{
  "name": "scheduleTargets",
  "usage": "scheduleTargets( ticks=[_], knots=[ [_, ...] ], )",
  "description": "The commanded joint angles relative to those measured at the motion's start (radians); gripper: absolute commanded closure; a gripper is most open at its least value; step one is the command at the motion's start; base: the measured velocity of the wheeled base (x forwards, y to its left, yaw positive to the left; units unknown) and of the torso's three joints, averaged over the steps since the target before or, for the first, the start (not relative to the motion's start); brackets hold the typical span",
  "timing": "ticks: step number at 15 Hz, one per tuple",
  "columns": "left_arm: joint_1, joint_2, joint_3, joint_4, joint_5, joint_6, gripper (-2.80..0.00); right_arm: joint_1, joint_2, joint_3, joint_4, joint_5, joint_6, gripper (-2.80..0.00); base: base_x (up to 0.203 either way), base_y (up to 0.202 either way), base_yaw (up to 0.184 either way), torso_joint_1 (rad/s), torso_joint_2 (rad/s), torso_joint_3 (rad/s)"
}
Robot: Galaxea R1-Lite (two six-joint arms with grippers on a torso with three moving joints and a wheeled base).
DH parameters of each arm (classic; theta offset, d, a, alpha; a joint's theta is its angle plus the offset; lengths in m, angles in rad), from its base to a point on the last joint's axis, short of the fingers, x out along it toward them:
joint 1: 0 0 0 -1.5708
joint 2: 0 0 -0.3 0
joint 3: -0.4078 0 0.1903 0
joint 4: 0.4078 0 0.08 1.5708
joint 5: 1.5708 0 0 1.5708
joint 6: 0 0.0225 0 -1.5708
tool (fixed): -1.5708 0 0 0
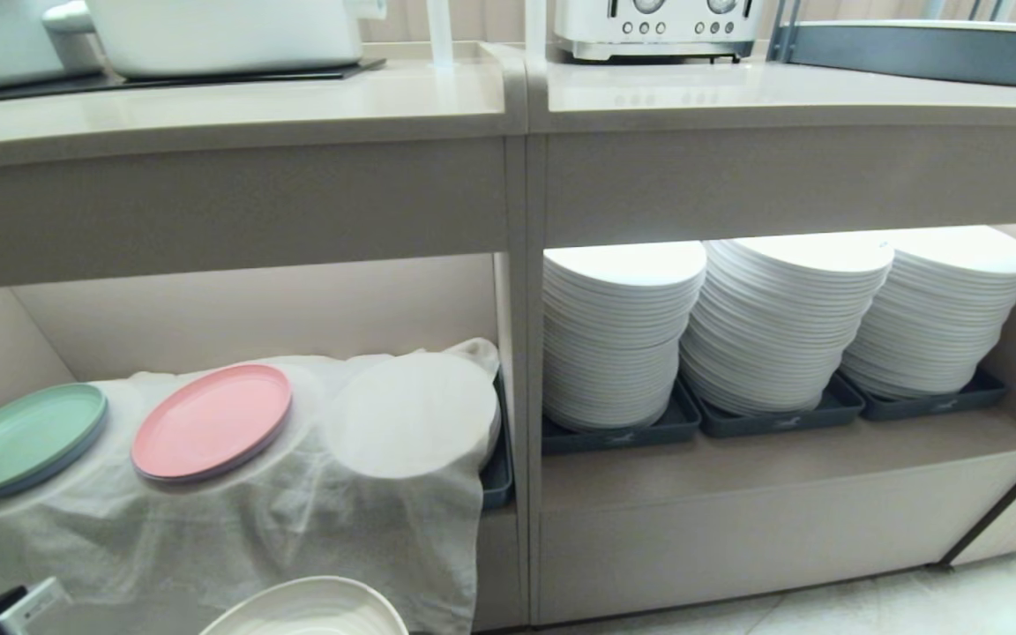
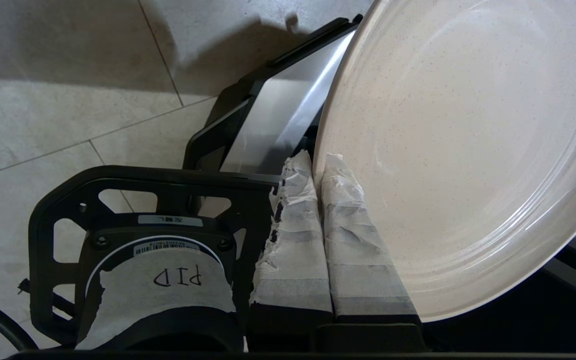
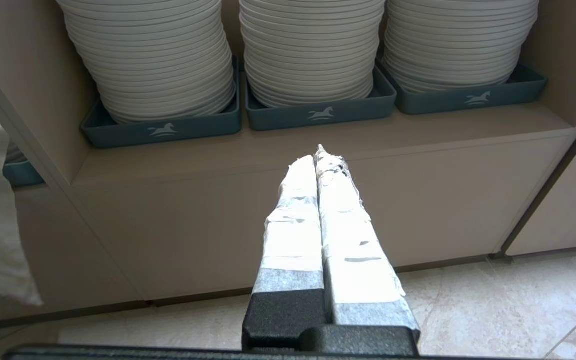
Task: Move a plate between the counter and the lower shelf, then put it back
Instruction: Put the plate in the cupboard
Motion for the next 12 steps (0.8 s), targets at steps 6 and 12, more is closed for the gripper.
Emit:
scheduleTargets(
  ticks=[6, 12],
  knots=[
    [-0.003, 0.013, -0.001, -0.012, 0.000, -0.001, 0.00, 0.000, 0.000, 0.000, 0.000, -0.001, 0.000, 0.00, 0.000, 0.000, 0.000, 0.000, 0.00, 0.000],
    [-0.003, 0.016, 0.002, -0.012, -0.003, -0.001, 0.00, 0.000, 0.000, 0.000, -0.001, -0.001, 0.000, 0.00, 0.000, 0.000, 0.000, 0.000, 0.00, 0.000]
  ],
)
